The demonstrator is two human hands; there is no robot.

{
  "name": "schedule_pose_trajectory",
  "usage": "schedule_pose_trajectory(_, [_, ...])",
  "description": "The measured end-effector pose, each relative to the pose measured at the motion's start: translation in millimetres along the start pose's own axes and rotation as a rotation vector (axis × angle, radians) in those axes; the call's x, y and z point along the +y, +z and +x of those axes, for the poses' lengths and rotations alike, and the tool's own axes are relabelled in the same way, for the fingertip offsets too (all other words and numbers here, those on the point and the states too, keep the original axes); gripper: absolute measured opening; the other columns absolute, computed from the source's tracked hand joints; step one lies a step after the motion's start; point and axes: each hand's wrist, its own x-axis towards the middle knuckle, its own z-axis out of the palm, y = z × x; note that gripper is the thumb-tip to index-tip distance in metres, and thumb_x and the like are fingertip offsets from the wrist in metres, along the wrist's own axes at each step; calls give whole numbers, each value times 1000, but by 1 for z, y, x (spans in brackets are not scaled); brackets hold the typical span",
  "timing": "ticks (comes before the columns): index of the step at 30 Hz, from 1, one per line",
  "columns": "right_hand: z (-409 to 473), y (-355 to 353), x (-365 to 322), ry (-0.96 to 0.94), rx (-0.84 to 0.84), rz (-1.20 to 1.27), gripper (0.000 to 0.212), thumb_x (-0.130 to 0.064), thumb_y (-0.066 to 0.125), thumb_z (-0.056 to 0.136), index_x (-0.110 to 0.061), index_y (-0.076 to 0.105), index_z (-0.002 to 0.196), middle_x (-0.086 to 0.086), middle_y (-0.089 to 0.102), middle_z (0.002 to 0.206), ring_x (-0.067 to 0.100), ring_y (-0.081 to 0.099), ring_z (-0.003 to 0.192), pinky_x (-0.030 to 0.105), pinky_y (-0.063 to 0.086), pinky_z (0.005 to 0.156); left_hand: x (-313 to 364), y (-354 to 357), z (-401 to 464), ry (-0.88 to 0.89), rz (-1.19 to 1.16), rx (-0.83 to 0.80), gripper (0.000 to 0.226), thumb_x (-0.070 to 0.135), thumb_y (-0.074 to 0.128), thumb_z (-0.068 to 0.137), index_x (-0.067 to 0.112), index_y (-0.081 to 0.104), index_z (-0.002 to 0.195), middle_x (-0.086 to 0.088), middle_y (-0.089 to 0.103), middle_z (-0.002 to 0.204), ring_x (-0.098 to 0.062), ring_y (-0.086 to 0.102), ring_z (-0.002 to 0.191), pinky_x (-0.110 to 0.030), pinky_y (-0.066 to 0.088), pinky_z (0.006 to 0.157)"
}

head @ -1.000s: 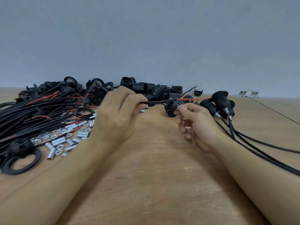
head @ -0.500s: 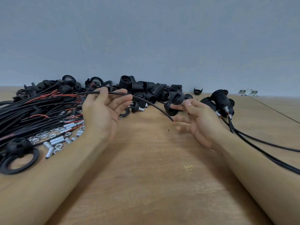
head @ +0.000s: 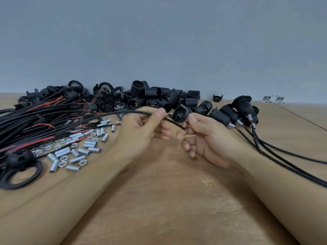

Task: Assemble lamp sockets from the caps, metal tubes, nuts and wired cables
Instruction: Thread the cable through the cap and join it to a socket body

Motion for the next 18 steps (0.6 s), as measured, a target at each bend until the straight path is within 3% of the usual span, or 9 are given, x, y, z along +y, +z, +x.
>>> schedule_pose_trajectory(2, [1, -5, 0, 5, 9, -44, 23, -30, 40, 102, -11, 46, 91, 14, 70, 85, 21, 57, 49, 25, 43, 40, 6, -7, 6, 77, -54, 109, 25, 27, 57, 89, 3, 63, 91, -7, 70, 68, -23, 69, 62, -28, 57, 59])
schedule_pose_trajectory(5, [2, -11, 0, -12, 12, -51, 24, -35, 47, 93, -12, 49, 88, 11, 71, 87, 20, 57, 52, 24, 43, 41, 16, -19, 11, 197, -118, 194, 28, 33, 55, 90, 6, 61, 91, -5, 71, 68, -22, 72, 64, -26, 57, 59])
schedule_pose_trajectory(10, [4, -11, 3, -35, -31, -47, 22, -32, 50, 91, -18, 56, 75, 11, 67, 85, 20, 54, 55, 24, 41, 43, 16, -12, 1, 226, -43, 95, 22, 27, 54, 92, 6, 60, 94, -9, 73, 73, -27, 73, 68, -30, 58, 62])
schedule_pose_trajectory(18, [4, -11, 3, -36, -48, -83, 20, -29, 50, 92, -10, 49, 85, 9, 65, 81, 20, 53, 57, 24, 42, 43, 8, -5, -1, 154, 8, 11, 26, 24, 55, 89, 0, 60, 96, -11, 73, 75, -26, 72, 69, -30, 59, 65])
